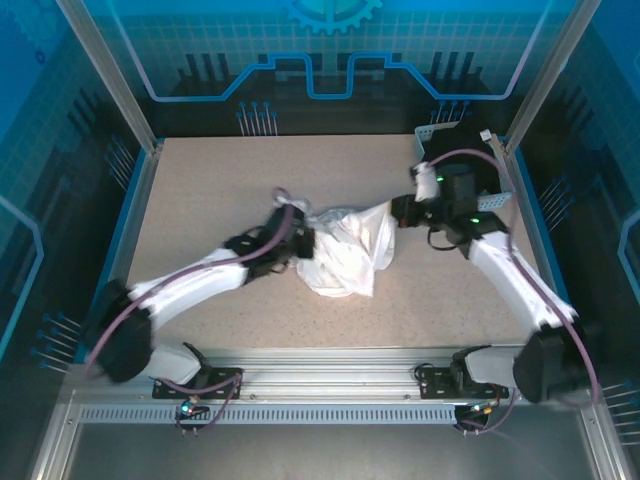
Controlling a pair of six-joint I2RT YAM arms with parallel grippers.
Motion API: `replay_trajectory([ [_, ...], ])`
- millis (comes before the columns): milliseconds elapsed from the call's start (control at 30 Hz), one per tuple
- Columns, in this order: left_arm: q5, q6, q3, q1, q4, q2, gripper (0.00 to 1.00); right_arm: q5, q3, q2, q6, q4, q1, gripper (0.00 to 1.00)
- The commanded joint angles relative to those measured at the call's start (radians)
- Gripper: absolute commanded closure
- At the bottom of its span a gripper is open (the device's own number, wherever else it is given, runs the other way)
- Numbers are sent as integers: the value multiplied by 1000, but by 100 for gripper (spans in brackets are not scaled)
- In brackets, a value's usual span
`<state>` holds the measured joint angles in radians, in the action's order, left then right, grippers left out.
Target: Fold the inside-out t-shirt
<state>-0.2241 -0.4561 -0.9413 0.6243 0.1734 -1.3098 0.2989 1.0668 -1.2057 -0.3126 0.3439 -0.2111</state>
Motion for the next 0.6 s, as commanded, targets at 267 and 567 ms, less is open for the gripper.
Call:
replay_trajectory([
  [267,-150,127,-130,-275,30,461,93,-123,296,290,122,81,47,100],
  [567,-114,54,-15,-455,95,213,58,42,105,204,37,49,35,100],
])
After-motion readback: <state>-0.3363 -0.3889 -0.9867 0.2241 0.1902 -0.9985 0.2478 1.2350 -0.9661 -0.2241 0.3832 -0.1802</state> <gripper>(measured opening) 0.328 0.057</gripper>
